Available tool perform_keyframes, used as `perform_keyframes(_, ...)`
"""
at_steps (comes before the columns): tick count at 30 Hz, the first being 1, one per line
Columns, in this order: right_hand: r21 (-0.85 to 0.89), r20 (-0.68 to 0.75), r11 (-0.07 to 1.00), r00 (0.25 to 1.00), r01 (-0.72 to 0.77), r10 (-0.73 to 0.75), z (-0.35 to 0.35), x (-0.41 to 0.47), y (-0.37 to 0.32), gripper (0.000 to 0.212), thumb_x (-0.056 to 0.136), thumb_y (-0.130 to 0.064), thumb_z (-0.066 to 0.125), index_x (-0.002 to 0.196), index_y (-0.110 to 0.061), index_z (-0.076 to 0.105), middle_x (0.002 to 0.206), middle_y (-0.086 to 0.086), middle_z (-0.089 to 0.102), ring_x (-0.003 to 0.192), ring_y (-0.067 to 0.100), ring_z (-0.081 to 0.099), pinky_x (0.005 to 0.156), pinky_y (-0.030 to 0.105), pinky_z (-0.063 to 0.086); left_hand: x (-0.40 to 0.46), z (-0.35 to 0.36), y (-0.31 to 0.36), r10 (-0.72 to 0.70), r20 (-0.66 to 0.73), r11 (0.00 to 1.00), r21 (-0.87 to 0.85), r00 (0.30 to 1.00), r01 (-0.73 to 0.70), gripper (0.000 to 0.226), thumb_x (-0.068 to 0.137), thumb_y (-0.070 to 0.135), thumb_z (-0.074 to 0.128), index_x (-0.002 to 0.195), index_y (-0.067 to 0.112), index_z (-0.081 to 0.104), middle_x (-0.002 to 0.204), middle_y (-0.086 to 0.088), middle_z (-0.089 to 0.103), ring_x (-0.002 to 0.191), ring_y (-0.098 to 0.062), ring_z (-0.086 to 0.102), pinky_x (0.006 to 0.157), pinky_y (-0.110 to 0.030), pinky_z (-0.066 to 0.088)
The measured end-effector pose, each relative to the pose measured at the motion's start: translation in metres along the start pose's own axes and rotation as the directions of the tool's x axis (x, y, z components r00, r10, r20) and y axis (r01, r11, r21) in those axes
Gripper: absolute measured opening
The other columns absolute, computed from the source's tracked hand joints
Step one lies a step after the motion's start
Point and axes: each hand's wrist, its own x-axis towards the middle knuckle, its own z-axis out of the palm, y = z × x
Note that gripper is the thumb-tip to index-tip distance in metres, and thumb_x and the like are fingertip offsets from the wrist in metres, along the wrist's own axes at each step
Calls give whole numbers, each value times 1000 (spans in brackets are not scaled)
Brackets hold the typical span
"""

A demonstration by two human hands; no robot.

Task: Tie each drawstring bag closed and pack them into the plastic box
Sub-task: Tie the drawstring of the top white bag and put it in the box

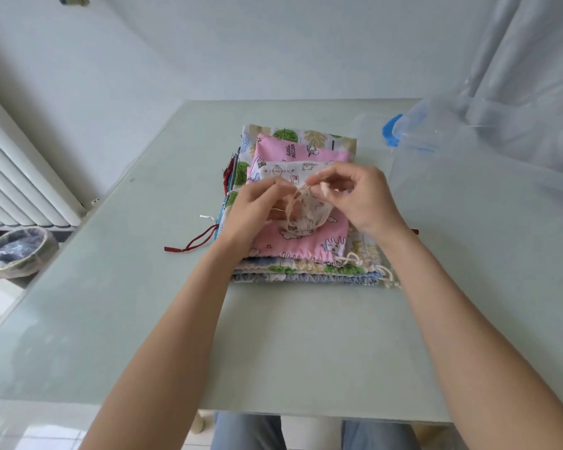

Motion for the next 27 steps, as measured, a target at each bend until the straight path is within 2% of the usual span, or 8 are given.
perform_keyframes(2, -40, -103, 995, 990, 90, -93, 3, 0, 0, 22, 78, 2, 70, 86, -18, 69, 82, -12, 68, 75, 0, 65, 75, 16, 51, 1, -4, 0, -13, 2, 993, -114, 1000, 14, 28, 89, 3, 48, 77, 18, 69, 73, 3, 68, 62, -14, 62, 61, -25, 53)
perform_keyframes(6, -12, -103, 987, 981, 163, -163, 8, -1, -1, 18, 76, 4, 70, 86, -12, 67, 81, -7, 67, 76, 5, 65, 75, 17, 51, 0, -1, -3, 19, 52, 1000, 20, 998, -21, 21, 86, 6, 63, 104, 15, 66, 95, 6, 72, 70, -17, 67, 64, -29, 57)
perform_keyframes(10, 57, -82, 988, 986, 147, -142, 9, -2, -2, 15, 77, -4, 72, 90, -11, 70, 82, -5, 70, 75, 8, 67, 73, 19, 53, 3, -3, -1, 79, 11, 996, 49, 997, -80, 12, 82, 8, 67, 94, 8, 69, 72, 2, 73, 59, -12, 67, 57, -25, 56)
perform_keyframes(15, 170, -212, 985, 977, 25, 12, -6, 2, 3, 9, 83, -14, 68, 90, -8, 71, 74, -10, 72, 74, 10, 69, 74, 22, 53, 4, -16, 0, 157, -148, 985, 100, 977, -143, 7, 90, 18, 60, 87, 13, 64, 76, 4, 68, 64, -6, 62, 54, -20, 48)
perform_keyframes(18, 337, -236, 936, 954, -96, 183, -17, 5, 10, 26, 89, -14, 61, 93, 12, 61, 80, -2, 73, 76, 15, 71, 71, 20, 52, 7, -21, 0, 124, -203, 974, -165, 971, -158, 16, 98, 24, 46, 84, 19, 51, 107, 6, 66, 95, -7, 62, 76, -24, 49)
perform_keyframes(20, 493, -189, 854, 937, -167, 293, -20, 5, 9, 23, 91, -14, 57, 94, 8, 60, 87, 6, 73, 81, 19, 71, 72, 22, 54, 10, -19, 2, 101, -131, 892, -427, 986, -148, 21, 101, 19, 38, 82, 18, 46, 119, 4, 64, 112, -12, 59, 92, -25, 47)
perform_keyframes(24, 568, -171, 793, 911, -221, 375, -20, 4, 5, 15, 94, -16, 53, 90, -3, 60, 81, 4, 73, 79, 17, 71, 70, 23, 56, 10, -12, 3, 84, -49, 738, -669, 995, -95, 26, 101, 14, 30, 79, 14, 43, 89, 1, 70, 97, -13, 67, 87, -25, 51)
perform_keyframes(27, 694, -155, 694, 901, -193, 405, -21, 4, -3, 14, 95, -13, 51, 87, -6, 60, 80, 4, 74, 78, 17, 71, 69, 23, 56, 10, -10, 2, 16, -47, 736, -675, 999, -44, 25, 100, 13, 33, 76, 14, 41, 60, 6, 51, 66, -9, 61, 75, -25, 54)
